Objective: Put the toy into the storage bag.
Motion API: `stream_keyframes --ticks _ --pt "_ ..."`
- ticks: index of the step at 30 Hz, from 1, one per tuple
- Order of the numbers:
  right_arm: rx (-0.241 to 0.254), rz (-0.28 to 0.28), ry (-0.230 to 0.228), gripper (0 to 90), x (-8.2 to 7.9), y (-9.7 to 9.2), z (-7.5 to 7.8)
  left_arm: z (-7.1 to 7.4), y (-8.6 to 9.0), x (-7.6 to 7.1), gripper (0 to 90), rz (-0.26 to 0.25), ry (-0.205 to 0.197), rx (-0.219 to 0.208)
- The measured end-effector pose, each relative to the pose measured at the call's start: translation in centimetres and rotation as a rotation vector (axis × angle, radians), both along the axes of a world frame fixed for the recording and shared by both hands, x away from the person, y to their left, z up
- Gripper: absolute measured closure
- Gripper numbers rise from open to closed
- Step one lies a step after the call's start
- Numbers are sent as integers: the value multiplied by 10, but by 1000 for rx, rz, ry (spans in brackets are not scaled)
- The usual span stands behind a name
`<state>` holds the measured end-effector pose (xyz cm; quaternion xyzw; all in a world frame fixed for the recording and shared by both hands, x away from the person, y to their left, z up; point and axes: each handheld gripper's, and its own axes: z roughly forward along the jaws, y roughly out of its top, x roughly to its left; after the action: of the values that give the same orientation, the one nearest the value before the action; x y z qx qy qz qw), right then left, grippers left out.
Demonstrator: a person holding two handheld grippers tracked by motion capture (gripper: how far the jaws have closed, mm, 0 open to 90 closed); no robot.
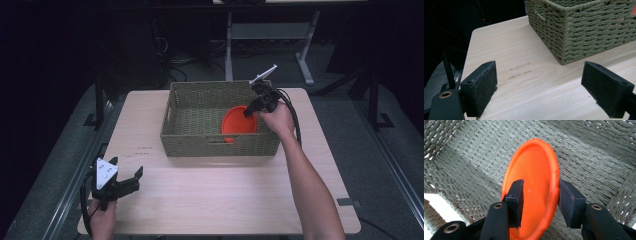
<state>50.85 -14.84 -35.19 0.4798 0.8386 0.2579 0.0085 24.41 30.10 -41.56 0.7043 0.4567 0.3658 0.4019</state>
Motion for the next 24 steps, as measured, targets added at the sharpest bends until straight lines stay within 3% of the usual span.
stream_keyframes --ticks 7,9,11,17,24 --pt "-23 6 -8 542 -1 2 1 0 -1 -1 129 0 -3 -2" --pt "-49 -25 -43 554 -3 0 3 0 0 -1 128 2 -2 -4" --pt "-6 -26 -42 552 -3 -3 6 0 1 -1 128 2 0 -1" --pt "-2 -8 -38 524 -5 -5 7 0 -1 0 128 2 -1 -3" --pt "69 10 -19 483 -11 -11 5 0 -1 -1 128 4 -2 -6"
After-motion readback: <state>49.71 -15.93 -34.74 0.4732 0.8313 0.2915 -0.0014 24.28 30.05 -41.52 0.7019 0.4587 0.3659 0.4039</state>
